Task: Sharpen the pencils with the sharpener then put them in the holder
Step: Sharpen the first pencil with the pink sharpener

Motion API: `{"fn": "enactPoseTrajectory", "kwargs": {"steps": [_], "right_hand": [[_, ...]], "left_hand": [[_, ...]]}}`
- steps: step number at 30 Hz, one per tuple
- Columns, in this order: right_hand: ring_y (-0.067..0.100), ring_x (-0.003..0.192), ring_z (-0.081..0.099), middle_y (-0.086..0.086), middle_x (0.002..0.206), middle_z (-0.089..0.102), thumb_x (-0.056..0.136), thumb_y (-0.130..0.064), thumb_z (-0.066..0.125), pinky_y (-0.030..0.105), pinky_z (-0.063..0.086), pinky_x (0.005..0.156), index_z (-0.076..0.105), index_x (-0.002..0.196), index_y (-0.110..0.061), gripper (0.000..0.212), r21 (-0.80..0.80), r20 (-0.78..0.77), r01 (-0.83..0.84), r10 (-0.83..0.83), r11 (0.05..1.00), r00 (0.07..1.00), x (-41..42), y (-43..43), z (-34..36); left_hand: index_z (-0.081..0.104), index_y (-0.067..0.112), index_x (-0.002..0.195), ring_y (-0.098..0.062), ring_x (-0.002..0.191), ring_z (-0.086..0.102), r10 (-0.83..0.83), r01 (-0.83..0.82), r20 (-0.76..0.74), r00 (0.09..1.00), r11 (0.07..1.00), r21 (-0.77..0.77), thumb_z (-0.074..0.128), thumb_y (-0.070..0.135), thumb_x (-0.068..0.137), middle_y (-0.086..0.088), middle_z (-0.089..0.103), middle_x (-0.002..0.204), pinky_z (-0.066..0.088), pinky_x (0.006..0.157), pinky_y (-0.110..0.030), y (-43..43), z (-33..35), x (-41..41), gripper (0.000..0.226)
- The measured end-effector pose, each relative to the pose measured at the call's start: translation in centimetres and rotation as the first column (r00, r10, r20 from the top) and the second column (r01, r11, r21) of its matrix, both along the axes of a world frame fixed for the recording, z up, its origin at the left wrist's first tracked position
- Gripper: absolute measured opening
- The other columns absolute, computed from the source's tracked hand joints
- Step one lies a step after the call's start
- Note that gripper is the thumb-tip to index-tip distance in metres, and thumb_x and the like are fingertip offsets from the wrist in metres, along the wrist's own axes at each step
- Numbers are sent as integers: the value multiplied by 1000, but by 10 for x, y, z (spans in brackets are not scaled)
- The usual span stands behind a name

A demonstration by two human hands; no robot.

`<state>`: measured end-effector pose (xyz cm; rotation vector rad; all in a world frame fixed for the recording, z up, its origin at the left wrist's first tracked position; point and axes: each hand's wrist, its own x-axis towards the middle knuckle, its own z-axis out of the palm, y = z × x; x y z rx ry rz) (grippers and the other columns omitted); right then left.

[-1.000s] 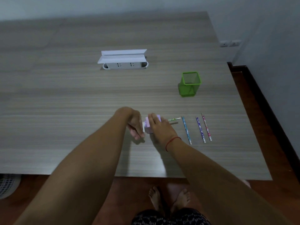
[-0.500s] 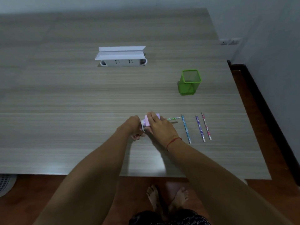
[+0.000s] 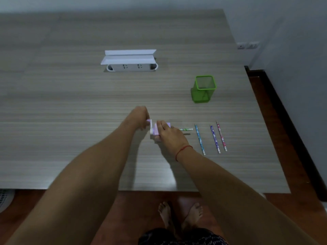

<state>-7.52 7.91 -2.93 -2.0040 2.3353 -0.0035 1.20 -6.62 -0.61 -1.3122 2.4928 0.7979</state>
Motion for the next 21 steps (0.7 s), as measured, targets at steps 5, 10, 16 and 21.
{"fn": "enactPoseTrajectory", "kwargs": {"steps": [5, 10, 16, 21], "right_hand": [[16, 43, 64, 2, 87, 76, 30, -39, 90, 18, 45, 40, 77, 93, -8, 71, -17, -54, -3, 2, 1000, 999, 6, -5, -5], [18, 49, 66, 4, 93, 75, 34, -27, 90, 20, 47, 41, 76, 97, -5, 68, -31, -47, -34, 33, 999, 998, 4, -2, 3], [16, 36, 60, -1, 80, 76, 65, -32, 42, 17, 40, 34, 79, 82, -10, 46, -118, 31, -115, 119, 986, 992, 0, -5, 7], [28, 43, 62, 10, 96, 74, 68, -21, 58, 24, 47, 41, 73, 102, -3, 41, -89, 9, -112, 113, 990, 994, -1, -4, -1]], "left_hand": [[70, -8, 85, -2, 40, 62, -72, -2, 176, 982, 921, 389, 70, 5, 81, 3, 66, 44, 56, 52, -15, -1, 43, 0, 13], [71, -6, 94, -16, 70, 71, -115, -68, 297, 948, 836, 544, 80, 15, 73, -11, 74, 73, 58, 80, -24, 9, 32, 3, 30], [55, 9, 59, -7, 36, 56, -1, -136, 313, 950, 899, 416, 71, 11, 82, 0, 61, 44, 52, 51, -20, 37, -30, 11, 28], [68, 1, 73, -34, 84, 71, 84, -81, 121, 989, 996, -30, 75, 7, 66, -25, 71, 87, 57, 77, -36, 28, -29, 6, 12]]}}
